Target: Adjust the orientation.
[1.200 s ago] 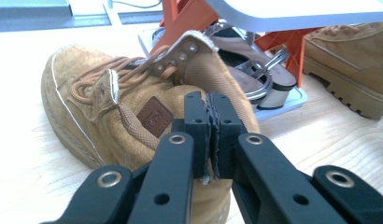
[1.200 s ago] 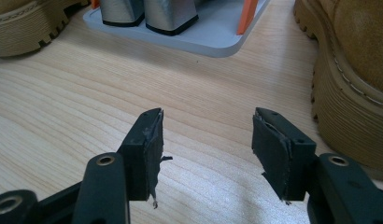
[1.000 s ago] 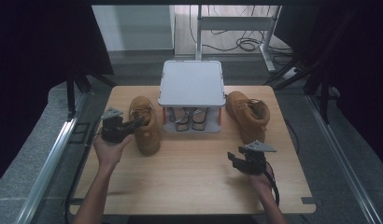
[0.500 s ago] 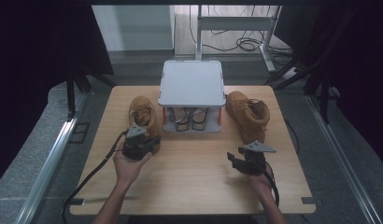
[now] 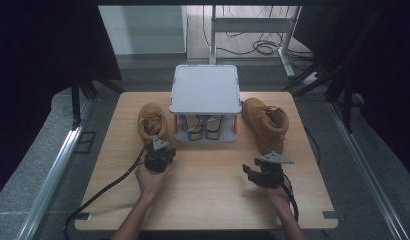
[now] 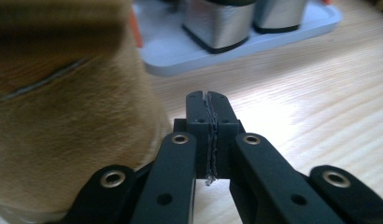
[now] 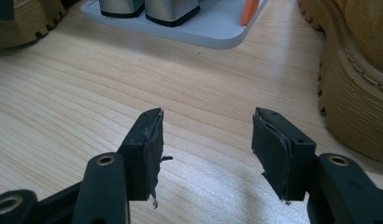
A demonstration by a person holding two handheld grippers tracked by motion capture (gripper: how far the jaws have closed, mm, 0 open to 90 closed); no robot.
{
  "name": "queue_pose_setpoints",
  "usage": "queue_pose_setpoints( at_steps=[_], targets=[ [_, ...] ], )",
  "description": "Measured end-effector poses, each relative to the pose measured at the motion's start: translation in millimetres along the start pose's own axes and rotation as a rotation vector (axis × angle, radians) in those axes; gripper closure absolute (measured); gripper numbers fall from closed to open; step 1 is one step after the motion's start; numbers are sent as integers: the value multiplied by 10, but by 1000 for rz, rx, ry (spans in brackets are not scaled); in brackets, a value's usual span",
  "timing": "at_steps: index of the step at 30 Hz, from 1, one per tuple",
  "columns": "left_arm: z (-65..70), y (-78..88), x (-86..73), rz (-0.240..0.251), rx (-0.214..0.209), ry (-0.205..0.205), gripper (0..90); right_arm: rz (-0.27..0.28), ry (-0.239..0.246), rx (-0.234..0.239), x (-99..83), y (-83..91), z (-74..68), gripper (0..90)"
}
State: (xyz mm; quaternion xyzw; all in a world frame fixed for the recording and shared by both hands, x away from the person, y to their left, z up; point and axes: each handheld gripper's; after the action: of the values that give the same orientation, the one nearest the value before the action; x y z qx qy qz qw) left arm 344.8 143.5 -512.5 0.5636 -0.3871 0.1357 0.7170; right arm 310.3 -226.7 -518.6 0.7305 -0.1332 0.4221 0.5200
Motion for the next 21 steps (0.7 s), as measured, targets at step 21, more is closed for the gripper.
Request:
queue_pose_setpoints(
  at_steps=[21],
  targets=[
    [-293,161,-139,-21,-34,42,900,4,-8,-19,-24,35,38,434]
  ],
)
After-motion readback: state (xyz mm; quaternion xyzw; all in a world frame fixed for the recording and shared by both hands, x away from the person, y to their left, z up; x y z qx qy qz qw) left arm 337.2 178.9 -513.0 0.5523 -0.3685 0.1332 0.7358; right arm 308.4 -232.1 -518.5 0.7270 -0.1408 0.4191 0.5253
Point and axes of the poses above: each handheld gripper's, and its own axes: y roughly backward along the jaws, x roughly out of its top, z roughly to its right, and after that the axes turned 5 degrees about -z, right-handed
